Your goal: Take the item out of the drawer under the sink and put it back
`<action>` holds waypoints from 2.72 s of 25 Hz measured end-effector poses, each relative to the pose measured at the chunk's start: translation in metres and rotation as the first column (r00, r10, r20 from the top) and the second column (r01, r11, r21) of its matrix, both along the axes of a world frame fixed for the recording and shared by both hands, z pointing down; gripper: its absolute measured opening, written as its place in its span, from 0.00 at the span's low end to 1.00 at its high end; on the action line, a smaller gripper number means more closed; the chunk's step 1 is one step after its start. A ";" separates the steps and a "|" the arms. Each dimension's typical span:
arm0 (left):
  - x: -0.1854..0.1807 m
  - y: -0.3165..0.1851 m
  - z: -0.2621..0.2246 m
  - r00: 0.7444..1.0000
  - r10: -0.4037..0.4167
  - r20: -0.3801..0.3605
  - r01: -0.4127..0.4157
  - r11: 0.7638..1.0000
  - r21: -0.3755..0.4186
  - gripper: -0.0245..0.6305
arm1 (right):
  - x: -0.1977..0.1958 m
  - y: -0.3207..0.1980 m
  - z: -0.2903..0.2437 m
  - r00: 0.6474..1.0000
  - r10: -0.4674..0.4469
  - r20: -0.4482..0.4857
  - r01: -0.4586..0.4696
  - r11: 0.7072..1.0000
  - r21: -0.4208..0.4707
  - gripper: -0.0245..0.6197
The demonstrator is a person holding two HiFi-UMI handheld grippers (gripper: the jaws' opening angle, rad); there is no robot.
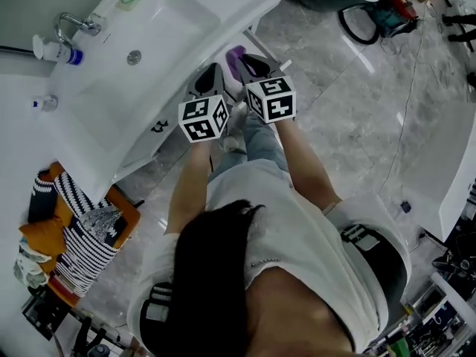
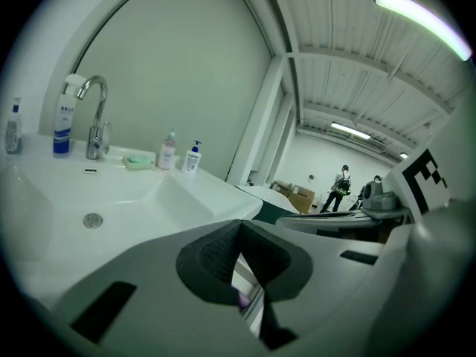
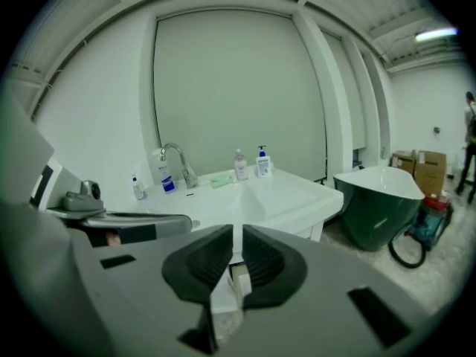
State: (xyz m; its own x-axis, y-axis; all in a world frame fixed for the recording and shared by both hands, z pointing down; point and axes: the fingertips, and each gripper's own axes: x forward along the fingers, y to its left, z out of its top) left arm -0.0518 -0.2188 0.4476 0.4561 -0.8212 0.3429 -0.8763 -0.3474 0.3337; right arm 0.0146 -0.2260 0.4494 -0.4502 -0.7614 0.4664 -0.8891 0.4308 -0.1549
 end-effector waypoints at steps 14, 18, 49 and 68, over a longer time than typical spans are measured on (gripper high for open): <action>0.016 0.020 -0.036 0.999 0.003 -0.049 -0.001 0.998 0.059 0.04 | 0.002 0.037 -0.039 0.998 0.050 -0.041 -0.045 0.994 0.101 0.06; 0.016 0.019 -0.041 0.997 -0.010 -0.076 0.015 0.998 0.065 0.04 | 0.005 0.040 -0.051 0.997 0.065 -0.040 -0.059 0.990 0.131 0.06; 0.007 0.020 -0.010 1.000 0.004 -0.026 -0.005 1.000 -0.005 0.04 | -0.005 0.035 -0.029 0.995 0.040 -0.088 -0.032 0.996 0.089 0.06; 0.008 0.003 0.043 1.000 -0.004 0.026 0.007 0.990 -0.139 0.04 | 0.004 0.009 0.038 0.997 -0.037 -0.072 0.030 0.995 -0.095 0.35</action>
State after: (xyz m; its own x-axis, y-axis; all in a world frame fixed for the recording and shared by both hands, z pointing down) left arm -0.0442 -0.2155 0.4908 0.4415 -0.7673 0.4650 -0.8869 -0.2946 0.3560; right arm 0.0182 -0.2170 0.4879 -0.4362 -0.6980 0.5680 -0.8850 0.4471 -0.1302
